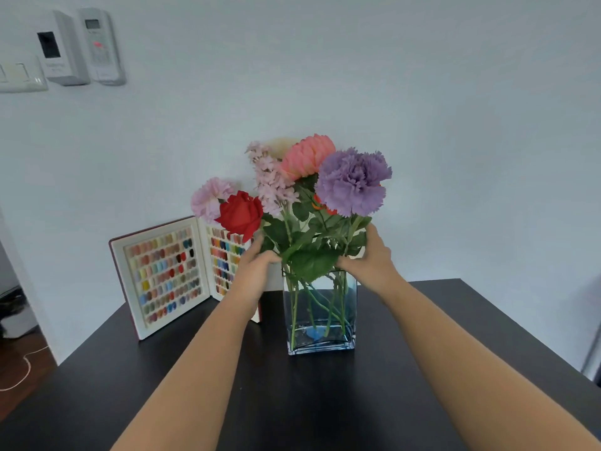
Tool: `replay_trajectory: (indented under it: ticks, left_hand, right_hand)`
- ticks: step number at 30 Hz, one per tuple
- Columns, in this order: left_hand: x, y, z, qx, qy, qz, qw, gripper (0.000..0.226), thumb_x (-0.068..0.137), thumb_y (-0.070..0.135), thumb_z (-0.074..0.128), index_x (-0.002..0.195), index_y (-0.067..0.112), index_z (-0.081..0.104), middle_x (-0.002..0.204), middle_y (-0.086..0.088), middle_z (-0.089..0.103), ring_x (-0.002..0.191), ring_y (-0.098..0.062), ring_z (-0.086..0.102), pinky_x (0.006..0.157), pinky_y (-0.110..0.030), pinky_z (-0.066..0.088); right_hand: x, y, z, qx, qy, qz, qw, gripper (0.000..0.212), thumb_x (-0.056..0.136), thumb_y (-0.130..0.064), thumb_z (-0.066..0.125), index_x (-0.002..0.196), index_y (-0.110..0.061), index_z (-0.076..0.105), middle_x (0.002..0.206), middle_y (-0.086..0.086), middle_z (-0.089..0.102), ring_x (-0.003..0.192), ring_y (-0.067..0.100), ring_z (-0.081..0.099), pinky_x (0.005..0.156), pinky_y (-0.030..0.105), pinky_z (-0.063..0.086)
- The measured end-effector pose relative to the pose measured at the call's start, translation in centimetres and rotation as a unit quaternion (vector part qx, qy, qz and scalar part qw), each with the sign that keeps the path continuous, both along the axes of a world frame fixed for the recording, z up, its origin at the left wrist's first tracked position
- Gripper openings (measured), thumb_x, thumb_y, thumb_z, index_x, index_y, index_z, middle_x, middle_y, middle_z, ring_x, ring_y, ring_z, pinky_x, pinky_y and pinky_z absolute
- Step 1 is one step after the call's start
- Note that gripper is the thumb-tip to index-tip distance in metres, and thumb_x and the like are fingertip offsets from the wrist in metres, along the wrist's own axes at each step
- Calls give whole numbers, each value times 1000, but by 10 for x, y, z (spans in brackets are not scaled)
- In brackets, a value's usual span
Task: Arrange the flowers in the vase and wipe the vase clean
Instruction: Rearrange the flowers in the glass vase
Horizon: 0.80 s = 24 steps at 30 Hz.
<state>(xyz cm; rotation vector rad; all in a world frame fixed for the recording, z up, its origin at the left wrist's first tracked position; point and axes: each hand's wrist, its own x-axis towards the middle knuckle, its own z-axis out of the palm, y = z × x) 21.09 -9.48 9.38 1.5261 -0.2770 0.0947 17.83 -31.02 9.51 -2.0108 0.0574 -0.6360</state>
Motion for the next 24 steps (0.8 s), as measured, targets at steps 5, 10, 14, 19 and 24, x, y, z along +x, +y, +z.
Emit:
replay_trajectory:
  ticks: [5, 10, 14, 19, 24]
  left_hand:
    - [17, 16, -16, -185, 112, 133, 967, 37, 94, 9, 45, 125, 19, 63, 96, 2, 59, 77, -9, 50, 67, -23, 37]
    - [33, 4, -23, -38, 146, 79, 985, 18, 100, 15, 49, 109, 10, 63, 118, -11, 61, 96, -22, 55, 80, -32, 42]
    - [38, -11, -11, -25, 151, 62, 986, 27, 101, 27, 49, 122, 14, 61, 116, -2, 62, 109, -21, 55, 109, -42, 39]
    - [44, -22, -2, -46, 121, 70, 989, 23, 102, 11, 42, 113, 14, 62, 91, 4, 62, 82, -10, 54, 78, -28, 44]
    - [37, -26, 11, 60, -27, 92, 994, 20, 96, -4, 40, 91, 2, 59, 86, -10, 59, 78, -18, 53, 61, -18, 43]
  right_hand:
    - [-16, 5, -11, 54, -64, -16, 996, 89, 72, -40, 81, 144, -41, 29, 132, -2, 48, 121, 21, 45, 99, 38, 41]
    - [-19, 13, -14, 84, -70, -15, 994, 61, 83, -30, 75, 135, -30, 42, 115, -2, 52, 107, 20, 56, 83, 25, 41]
    - [-16, 16, -13, 88, -63, -42, 993, 53, 87, -32, 70, 133, -29, 44, 108, -4, 53, 104, 20, 56, 81, 27, 40]
    - [-26, 31, -23, 112, -153, -108, 976, 51, 84, -23, 72, 125, -29, 42, 114, -5, 51, 109, 16, 46, 89, 37, 45]
    - [-45, 60, -41, 19, -275, -116, 954, 47, 76, -14, 66, 117, -25, 44, 117, -4, 49, 107, 6, 39, 92, 36, 40]
